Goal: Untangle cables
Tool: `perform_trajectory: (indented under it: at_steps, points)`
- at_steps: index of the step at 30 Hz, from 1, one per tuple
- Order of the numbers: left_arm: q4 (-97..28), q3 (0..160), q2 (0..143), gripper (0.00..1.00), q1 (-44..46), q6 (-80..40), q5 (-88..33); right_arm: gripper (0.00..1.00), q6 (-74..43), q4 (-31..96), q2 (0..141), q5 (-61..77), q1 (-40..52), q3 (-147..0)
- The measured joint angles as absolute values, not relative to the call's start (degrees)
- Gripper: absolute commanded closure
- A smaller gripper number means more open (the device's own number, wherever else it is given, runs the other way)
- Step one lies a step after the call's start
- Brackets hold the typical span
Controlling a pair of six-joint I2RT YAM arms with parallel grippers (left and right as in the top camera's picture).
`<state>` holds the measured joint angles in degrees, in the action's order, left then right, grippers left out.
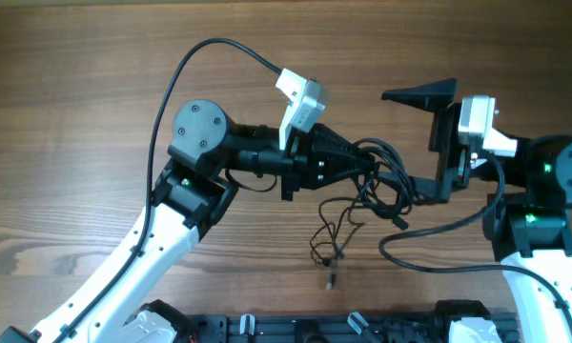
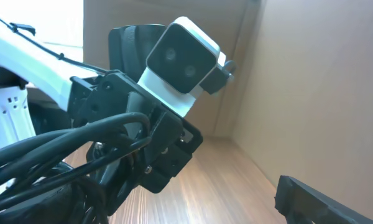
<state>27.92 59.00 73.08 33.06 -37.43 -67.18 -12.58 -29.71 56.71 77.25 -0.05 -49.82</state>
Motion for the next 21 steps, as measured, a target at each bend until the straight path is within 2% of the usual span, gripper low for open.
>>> perform_trajectory:
  at_steps: [5,21]
  points:
    - [31.79,59.00,73.41,0.96,32.77,-37.43,-64.93,0.00,-13.26,-29.10,59.29,77.76,-0.03,-49.82]
    - [30.87,59.00,73.52,0.96,29.61,-37.45,-65.80,0.00,-14.33,-30.09,60.93,74.78,-0.05,-49.82]
